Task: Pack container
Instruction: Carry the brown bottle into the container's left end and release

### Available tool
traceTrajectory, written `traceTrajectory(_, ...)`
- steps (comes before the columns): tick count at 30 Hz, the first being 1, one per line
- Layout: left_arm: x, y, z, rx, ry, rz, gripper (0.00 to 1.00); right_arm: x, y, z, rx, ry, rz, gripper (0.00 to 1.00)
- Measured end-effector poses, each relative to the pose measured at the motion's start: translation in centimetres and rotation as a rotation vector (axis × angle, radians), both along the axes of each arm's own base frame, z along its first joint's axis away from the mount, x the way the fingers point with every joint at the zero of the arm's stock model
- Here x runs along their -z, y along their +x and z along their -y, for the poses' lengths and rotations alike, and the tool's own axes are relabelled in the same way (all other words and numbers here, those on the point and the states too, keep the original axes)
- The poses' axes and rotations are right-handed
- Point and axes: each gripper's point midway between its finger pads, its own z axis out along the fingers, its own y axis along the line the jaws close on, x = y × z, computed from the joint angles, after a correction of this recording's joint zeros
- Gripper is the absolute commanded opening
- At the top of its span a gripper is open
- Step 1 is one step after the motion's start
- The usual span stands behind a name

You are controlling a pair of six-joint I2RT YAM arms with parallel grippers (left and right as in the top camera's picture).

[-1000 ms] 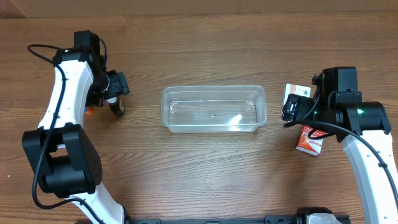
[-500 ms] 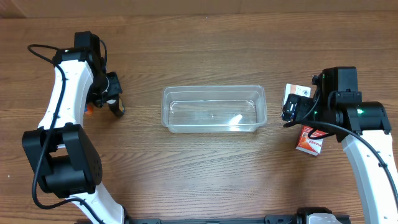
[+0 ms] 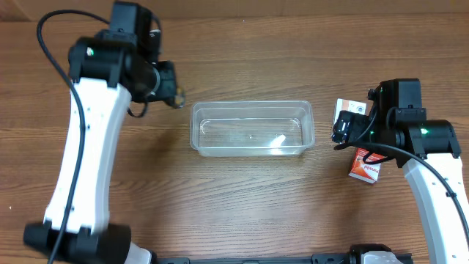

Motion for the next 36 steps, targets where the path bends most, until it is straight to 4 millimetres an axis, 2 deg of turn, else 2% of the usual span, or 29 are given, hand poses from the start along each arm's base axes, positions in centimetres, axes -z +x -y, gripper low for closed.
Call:
traceTrajectory(2, -1.9, -1.6, 3.1, 0.063, -0.036, 0.045, 0.04, 0.0, 0.0, 0.0, 0.000, 0.000, -0.002, 1.00)
traceTrajectory(4, -1.2, -2.2, 5.5, 0.086, -0.036, 0.019, 0.04, 0.0, -0.1, 0.0, 0.000, 0.000, -0.003, 1.00)
traceTrajectory(6, 1.3, -2.0, 6.7, 0.072, -0.009, -0.046, 0.04, 0.0, -0.1, 0.0, 0.000, 0.000, -0.003, 1.00)
traceTrajectory(8, 3.9, -1.2, 7.1, 0.034, 0.010, -0.095, 0.04, 0.1, -0.1, 0.0, -0.001, 0.000, -0.006, 1.00)
traceTrajectory(11, 9.4, 0.3, 7.5, -0.017, 0.058, -0.208, 0.04, 0.1, -0.2, 0.0, 0.000, 0.000, -0.010, 1.00)
traceTrajectory(15, 13.8, 2.1, 8.0, -0.042, 0.088, -0.264, 0.04, 0.1, -0.2, 0.0, 0.000, 0.000, -0.010, 1.00)
traceTrajectory(20, 17.6, 2.8, 7.6, -0.072, 0.133, -0.329, 0.04, 0.1, -0.2, 0.0, 0.000, 0.000, -0.009, 1.00)
traceTrajectory(26, 17.7, 3.6, 6.4, -0.105, 0.140, -0.317, 0.06, 0.1, -0.2, 0.0, 0.000, 0.000, -0.010, 1.00)
traceTrajectory(28, 17.7, 3.6, 6.2, -0.109, 0.143, -0.318, 0.36, 0.1, -0.2, 0.0, 0.000, 0.000, -0.010, 1.00)
traceTrajectory(29, 17.7, 3.6, 6.2, -0.110, 0.145, -0.319, 0.44, 0.1, -0.2, 0.0, 0.000, 0.000, -0.009, 1.00)
traceTrajectory(34, 17.8, 3.2, 5.8, -0.120, 0.157, -0.336, 0.46, 0.1, -0.2, 0.0, 0.000, 0.000, -0.010, 1.00)
traceTrajectory(36, 17.8, 3.1, 5.8, -0.120, 0.159, -0.339, 0.51, 0.1, -0.2, 0.0, 0.000, 0.000, -0.009, 1.00)
